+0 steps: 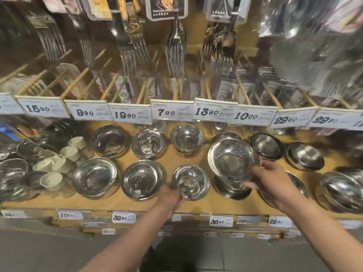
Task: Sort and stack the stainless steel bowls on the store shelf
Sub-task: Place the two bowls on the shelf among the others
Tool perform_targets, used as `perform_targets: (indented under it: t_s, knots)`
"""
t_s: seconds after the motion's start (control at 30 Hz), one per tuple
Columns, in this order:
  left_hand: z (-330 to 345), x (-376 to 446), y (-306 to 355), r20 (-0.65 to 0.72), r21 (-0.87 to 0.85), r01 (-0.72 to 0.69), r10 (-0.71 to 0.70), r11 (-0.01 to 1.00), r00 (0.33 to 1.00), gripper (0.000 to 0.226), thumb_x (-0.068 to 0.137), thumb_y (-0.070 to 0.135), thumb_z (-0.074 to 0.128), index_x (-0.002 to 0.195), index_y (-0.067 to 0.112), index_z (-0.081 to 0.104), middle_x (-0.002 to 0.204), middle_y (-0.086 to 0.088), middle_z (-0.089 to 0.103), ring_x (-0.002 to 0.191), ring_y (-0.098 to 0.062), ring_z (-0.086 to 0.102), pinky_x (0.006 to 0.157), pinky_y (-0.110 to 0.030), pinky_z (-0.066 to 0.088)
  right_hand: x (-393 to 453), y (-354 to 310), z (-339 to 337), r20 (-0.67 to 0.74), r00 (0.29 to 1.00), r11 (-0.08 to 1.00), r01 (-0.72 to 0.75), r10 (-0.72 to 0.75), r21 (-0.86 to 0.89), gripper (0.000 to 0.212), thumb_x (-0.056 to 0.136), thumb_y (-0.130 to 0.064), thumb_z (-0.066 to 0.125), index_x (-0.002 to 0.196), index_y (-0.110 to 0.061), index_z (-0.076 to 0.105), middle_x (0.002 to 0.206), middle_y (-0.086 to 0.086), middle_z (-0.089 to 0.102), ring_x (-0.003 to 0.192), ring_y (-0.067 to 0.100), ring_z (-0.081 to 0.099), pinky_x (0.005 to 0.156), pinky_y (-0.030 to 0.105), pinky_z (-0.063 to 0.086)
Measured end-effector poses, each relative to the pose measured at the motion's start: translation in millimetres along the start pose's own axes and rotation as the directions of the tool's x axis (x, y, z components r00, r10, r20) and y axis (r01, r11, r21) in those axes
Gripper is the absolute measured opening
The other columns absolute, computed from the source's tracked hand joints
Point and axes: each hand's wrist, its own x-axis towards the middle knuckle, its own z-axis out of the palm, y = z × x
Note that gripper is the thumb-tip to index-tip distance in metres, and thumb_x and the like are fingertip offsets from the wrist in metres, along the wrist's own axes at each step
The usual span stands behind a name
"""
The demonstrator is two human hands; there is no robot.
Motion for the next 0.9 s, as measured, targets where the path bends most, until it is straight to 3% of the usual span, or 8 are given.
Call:
perform_targets:
  t_s: [0.13,0.23,0.33,0.43,0.53,0.63,0.77,0.9]
  knots:
    - [0,8,-2,0.002,0.064,0.002,-0.002,0.998,1.000,0.013,0.095,0.012,0.068,0.106,0.020,0.065,0.082,-0.006,0.080,0.079,-0.027,0.071,0.071,-0.039,0.052,2,6,11,-0.018,1.000,1.000,-0.013,0.013,0.001,0.017,0.093,0.006,0.058,0.107,-0.001,0.066,0.093,0.014,0.079,0.083,0.029,0.078,0.057,0.026,0.062]
    - [-1,16,-6,-0.028,0.098,-0.010,0.013,0.995,1.000,0.023,0.096,0.010,0.065,0.119,0.013,0.065,0.089,-0.010,0.080,0.083,-0.028,0.072,0.079,-0.046,0.058,5,12,22,-0.003,0.999,0.999,-0.036,0.036,0.010,0.015,0.094,0.005,0.057,0.104,-0.001,0.066,0.091,0.013,0.079,0.081,0.024,0.078,0.056,0.026,0.062]
    - [0,19,-6,-0.052,0.147,-0.014,0.022,0.989,0.998,0.023,0.100,0.017,0.062,0.123,0.016,0.062,0.099,-0.016,0.078,0.068,-0.029,0.064,0.058,-0.042,0.054,8,18,36,0.026,0.997,0.996,-0.079,0.078,0.029,0.014,0.096,0.002,0.058,0.106,-0.001,0.067,0.092,0.012,0.079,0.085,0.025,0.078,0.061,0.029,0.064]
    - [-2,16,-5,-0.101,0.152,-0.035,0.051,0.988,0.994,0.003,0.101,0.018,0.059,0.103,0.017,0.061,0.102,-0.014,0.075,0.076,-0.024,0.066,0.079,-0.043,0.060,11,26,53,0.062,0.991,0.991,-0.122,0.118,0.059,0.014,0.097,0.001,0.058,0.109,-0.001,0.064,0.097,0.018,0.078,0.086,0.029,0.077,0.063,0.030,0.064]
    - [-11,8,-9,-0.081,0.197,-0.062,0.079,0.979,0.994,0.010,0.101,0.017,0.055,0.106,0.010,0.061,0.093,-0.011,0.071,0.078,-0.024,0.059,0.063,-0.033,0.048,16,36,73,0.105,0.983,0.987,-0.154,0.149,0.040,0.012,0.099,-0.001,0.058,0.110,0.001,0.060,0.099,0.023,0.076,0.081,0.030,0.077,0.056,0.024,0.062]
    - [-24,-2,-16,-0.077,0.224,-0.086,0.105,0.971,0.991,0.013,0.100,0.014,0.055,0.106,0.009,0.065,0.097,-0.007,0.071,0.088,-0.023,0.063,0.085,-0.037,0.051,22,53,90,0.130,0.976,0.984,-0.177,0.176,-0.007,0.015,0.099,-0.006,0.060,0.113,0.000,0.063,0.104,0.020,0.074,0.084,0.028,0.076,0.059,0.025,0.063]
    - [-39,-13,-21,-0.068,0.116,-0.095,0.103,0.989,0.992,0.014,0.099,0.009,0.056,0.093,0.016,0.067,0.097,-0.010,0.069,0.091,-0.029,0.065,0.090,-0.044,0.052,32,77,102,0.121,0.979,0.982,-0.147,0.161,-0.120,0.022,0.101,-0.009,0.057,0.121,-0.002,0.063,0.114,0.017,0.073,0.094,0.027,0.075,0.071,0.029,0.064]
    - [-49,-17,-26,-0.064,0.129,-0.121,0.130,0.984,0.989,0.021,0.098,0.013,0.058,0.117,0.017,0.068,0.116,-0.006,0.071,0.098,-0.026,0.070,0.096,-0.044,0.056,39,92,107,0.026,0.995,0.976,-0.086,0.093,-0.201,0.025,0.101,-0.012,0.058,0.122,0.000,0.062,0.114,0.016,0.070,0.091,0.025,0.074,0.065,0.026,0.062]
